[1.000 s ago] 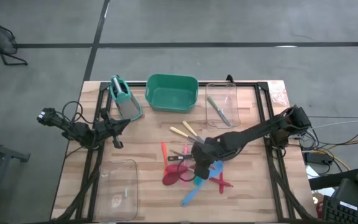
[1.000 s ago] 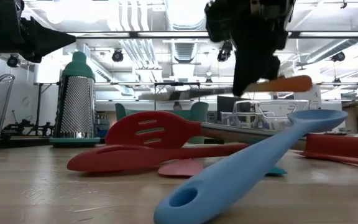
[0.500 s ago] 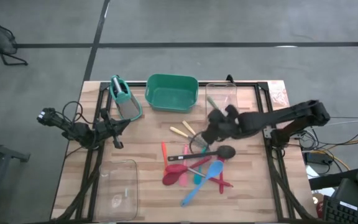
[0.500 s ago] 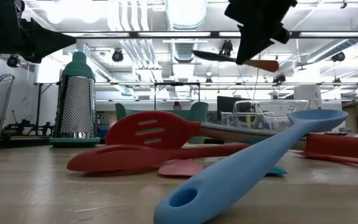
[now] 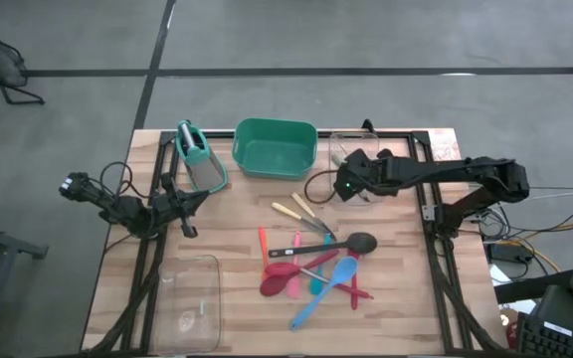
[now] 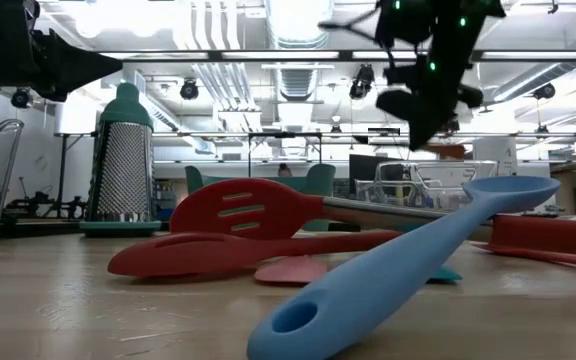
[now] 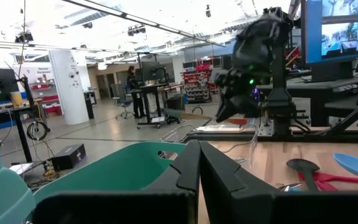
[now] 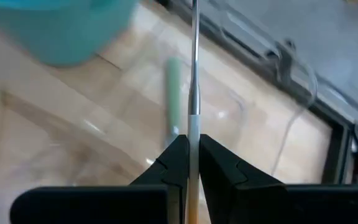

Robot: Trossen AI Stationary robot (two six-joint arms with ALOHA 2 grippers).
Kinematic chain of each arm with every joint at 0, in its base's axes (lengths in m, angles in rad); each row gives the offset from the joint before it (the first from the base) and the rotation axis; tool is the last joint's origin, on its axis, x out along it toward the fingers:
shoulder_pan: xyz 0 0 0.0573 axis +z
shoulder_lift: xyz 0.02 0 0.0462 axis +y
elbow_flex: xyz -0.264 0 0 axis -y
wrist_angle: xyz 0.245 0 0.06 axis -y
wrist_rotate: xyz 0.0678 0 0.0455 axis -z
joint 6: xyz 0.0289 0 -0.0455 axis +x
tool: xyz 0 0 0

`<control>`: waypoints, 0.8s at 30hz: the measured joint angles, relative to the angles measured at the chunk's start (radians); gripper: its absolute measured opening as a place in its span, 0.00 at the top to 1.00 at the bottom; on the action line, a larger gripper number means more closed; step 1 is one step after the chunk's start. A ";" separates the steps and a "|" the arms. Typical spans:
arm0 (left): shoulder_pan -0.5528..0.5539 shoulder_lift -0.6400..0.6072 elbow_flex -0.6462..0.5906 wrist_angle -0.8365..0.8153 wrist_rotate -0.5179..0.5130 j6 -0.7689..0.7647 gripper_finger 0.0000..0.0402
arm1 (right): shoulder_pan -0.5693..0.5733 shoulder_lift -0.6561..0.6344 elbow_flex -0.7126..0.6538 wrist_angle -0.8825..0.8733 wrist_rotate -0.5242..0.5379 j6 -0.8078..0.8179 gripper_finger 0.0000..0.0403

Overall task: Pick & Place Kitchen Items
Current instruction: Put the white orange knife into the top transparent bin

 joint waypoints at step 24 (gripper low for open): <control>0.000 0.000 0.000 0.000 0.000 0.000 0.97 | -0.141 0.000 -0.192 0.234 -0.152 -0.041 0.93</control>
